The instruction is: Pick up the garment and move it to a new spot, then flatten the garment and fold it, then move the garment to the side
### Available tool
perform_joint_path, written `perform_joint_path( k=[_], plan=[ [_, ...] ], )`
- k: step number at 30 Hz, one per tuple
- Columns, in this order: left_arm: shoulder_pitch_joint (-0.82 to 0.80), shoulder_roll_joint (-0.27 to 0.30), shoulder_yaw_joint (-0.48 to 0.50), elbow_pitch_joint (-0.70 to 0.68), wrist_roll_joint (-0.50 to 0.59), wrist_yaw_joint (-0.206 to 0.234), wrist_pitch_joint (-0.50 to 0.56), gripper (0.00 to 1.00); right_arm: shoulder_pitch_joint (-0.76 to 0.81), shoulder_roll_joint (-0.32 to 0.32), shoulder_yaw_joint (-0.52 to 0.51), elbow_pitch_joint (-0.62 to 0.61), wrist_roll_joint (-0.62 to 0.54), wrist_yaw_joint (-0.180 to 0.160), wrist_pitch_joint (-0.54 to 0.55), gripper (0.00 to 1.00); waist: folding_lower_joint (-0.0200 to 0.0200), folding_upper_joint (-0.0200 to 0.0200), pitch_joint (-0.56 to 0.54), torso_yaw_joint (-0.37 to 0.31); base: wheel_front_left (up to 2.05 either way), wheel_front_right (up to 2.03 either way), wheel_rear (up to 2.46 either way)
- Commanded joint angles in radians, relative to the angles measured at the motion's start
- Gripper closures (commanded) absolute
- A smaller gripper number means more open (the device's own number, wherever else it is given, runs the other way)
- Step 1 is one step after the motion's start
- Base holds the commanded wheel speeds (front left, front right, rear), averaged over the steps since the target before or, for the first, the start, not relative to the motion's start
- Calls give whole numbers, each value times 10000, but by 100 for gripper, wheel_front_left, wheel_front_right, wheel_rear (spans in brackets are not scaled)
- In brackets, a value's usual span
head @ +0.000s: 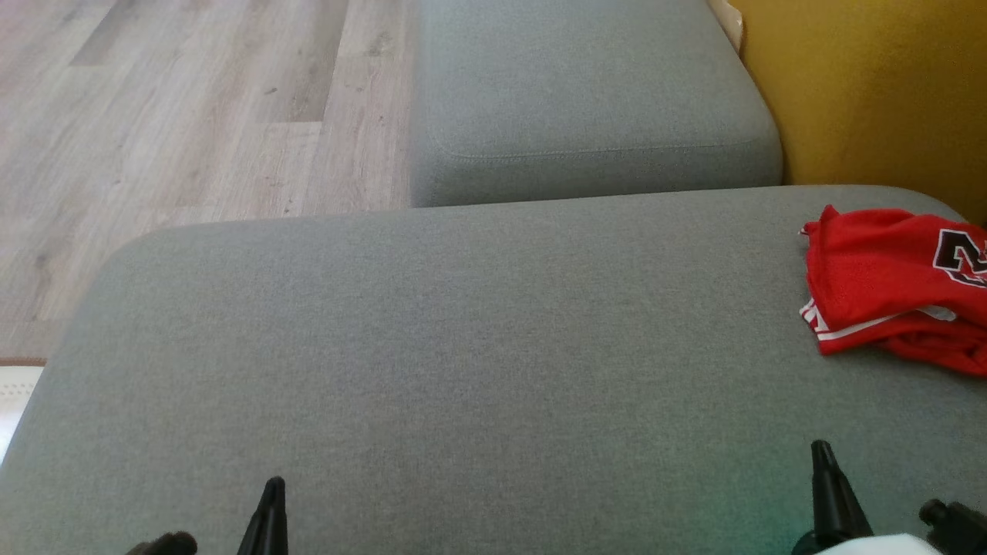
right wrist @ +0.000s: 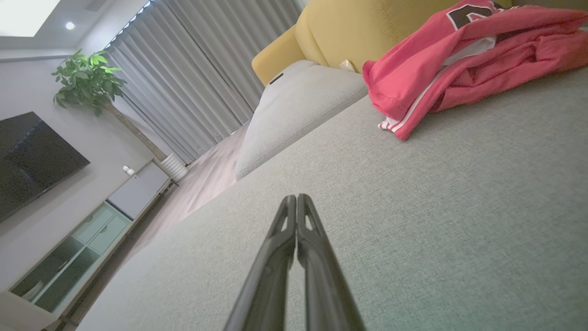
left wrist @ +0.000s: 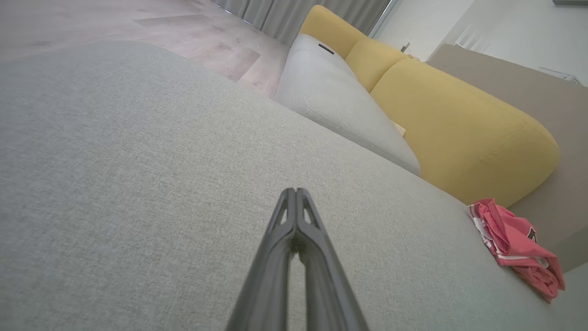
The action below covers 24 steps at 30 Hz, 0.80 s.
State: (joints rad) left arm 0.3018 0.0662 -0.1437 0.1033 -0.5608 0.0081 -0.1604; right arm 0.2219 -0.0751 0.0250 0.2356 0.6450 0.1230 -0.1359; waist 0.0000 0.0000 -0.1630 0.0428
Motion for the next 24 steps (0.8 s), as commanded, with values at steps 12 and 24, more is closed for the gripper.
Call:
perform_joint_path(
  k=[12, 24],
  plan=[
    [-1054, 164, 478, -38, -1763, -253, 338, 100, -1014, 23, -215, -235, 1554, 36, 385, 100, 0, 0, 250, -65, 0, 0, 0],
    [-1547, 179, 729, 194, -3280, -441, 657, 100, -1391, 60, -410, -182, 2887, 42, 734, 100, 0, 0, 483, -125, 0, 0, 0]
  ],
)
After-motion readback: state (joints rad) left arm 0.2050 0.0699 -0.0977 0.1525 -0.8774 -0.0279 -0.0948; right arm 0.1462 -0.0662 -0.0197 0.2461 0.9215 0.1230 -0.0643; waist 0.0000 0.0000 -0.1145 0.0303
